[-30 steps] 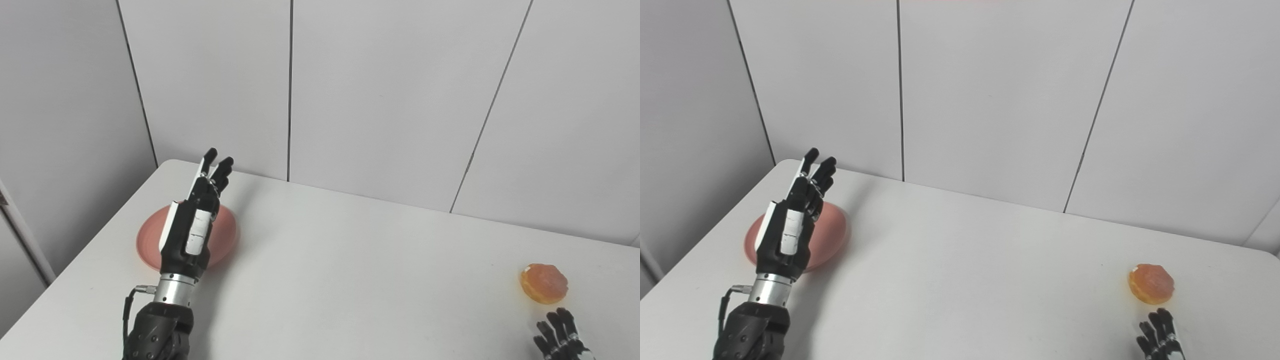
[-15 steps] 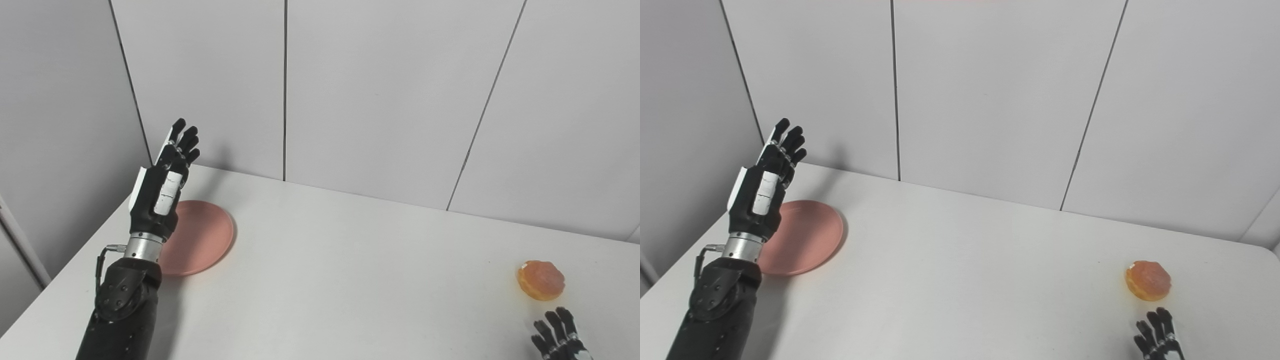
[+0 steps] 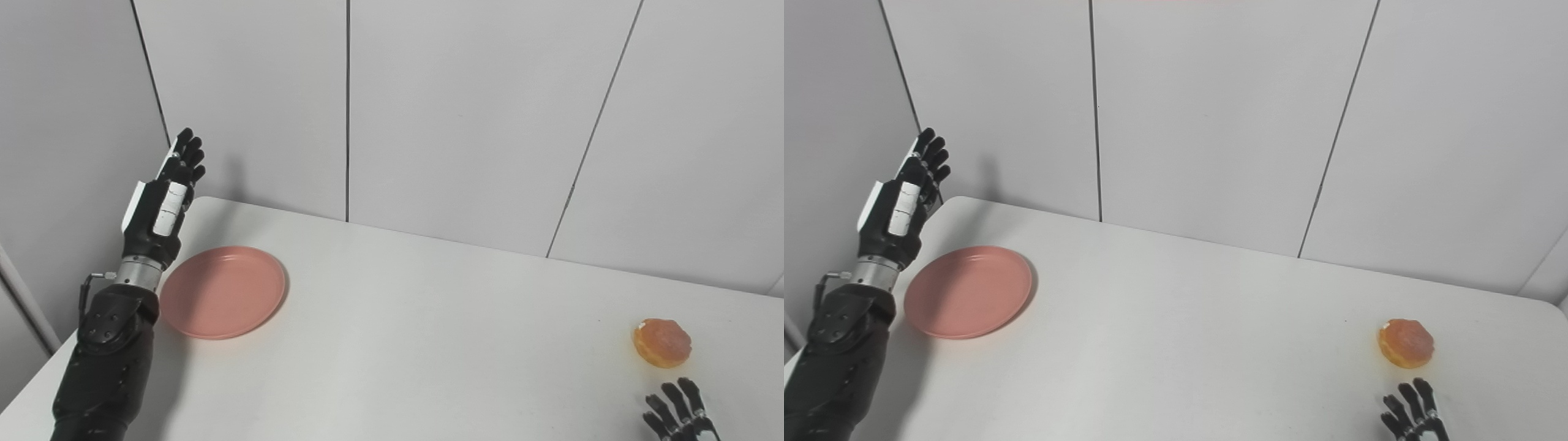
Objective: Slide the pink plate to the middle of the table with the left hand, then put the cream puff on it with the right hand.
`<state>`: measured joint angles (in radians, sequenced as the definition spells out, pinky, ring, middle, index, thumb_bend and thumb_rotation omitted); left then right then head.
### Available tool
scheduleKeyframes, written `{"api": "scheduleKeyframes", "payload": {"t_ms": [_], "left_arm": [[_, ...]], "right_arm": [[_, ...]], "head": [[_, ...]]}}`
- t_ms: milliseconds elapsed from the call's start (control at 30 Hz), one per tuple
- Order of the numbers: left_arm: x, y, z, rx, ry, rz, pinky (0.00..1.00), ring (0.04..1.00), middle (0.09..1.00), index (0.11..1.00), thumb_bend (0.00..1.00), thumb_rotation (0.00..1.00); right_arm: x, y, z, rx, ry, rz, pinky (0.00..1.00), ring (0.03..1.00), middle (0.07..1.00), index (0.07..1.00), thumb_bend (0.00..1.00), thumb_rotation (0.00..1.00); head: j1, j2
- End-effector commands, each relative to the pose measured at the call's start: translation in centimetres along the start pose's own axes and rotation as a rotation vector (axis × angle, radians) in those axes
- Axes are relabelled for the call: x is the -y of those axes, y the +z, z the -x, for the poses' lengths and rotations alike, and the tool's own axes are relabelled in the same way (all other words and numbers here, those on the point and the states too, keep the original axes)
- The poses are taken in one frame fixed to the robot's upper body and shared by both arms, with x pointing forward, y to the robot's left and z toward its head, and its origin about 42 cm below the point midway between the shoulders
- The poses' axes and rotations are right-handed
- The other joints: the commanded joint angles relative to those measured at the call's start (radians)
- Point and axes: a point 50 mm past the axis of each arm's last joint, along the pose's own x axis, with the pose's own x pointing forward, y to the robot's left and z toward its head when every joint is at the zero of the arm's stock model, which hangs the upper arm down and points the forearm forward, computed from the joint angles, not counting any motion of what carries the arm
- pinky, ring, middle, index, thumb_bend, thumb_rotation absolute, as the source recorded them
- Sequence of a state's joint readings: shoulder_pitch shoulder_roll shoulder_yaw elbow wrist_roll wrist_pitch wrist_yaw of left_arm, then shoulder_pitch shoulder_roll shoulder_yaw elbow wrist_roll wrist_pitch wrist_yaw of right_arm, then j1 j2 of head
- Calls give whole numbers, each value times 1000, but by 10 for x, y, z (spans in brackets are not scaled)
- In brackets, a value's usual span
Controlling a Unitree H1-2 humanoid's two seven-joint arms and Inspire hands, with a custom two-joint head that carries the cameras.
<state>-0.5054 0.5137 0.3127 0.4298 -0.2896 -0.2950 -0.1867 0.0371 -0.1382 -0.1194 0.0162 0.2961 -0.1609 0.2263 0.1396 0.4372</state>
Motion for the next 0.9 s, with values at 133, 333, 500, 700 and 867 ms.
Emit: {"api": "scheduleKeyframes", "payload": {"t_ms": [133, 333, 500, 700, 867], "left_arm": [[-18, 22, -21, 47, 44, -20, 981, 995, 988, 979, 963, 845], [-24, 11, -11, -9, 76, -1, 994, 989, 985, 982, 937, 831], [-32, 2, -2, -35, 89, -28, 973, 990, 988, 993, 917, 858], [-39, -11, 9, -85, 94, -46, 954, 981, 958, 999, 892, 865], [-44, -25, 16, -126, 106, -47, 994, 993, 982, 1000, 922, 844]], "right_arm": [[2, -16, 19, -77, -20, -24, 922, 918, 958, 984, 815, 851], [3, -16, 18, -79, -16, -15, 907, 913, 955, 978, 802, 834], [4, -15, 18, -77, -15, -21, 910, 915, 956, 982, 797, 822], [5, -15, 18, -80, -17, -23, 909, 918, 958, 983, 812, 811], [7, -14, 19, -80, -19, -24, 903, 910, 951, 976, 809, 803]], "head": [[5, 2], [3, 4], [5, 6], [1, 13], [4, 17]]}}
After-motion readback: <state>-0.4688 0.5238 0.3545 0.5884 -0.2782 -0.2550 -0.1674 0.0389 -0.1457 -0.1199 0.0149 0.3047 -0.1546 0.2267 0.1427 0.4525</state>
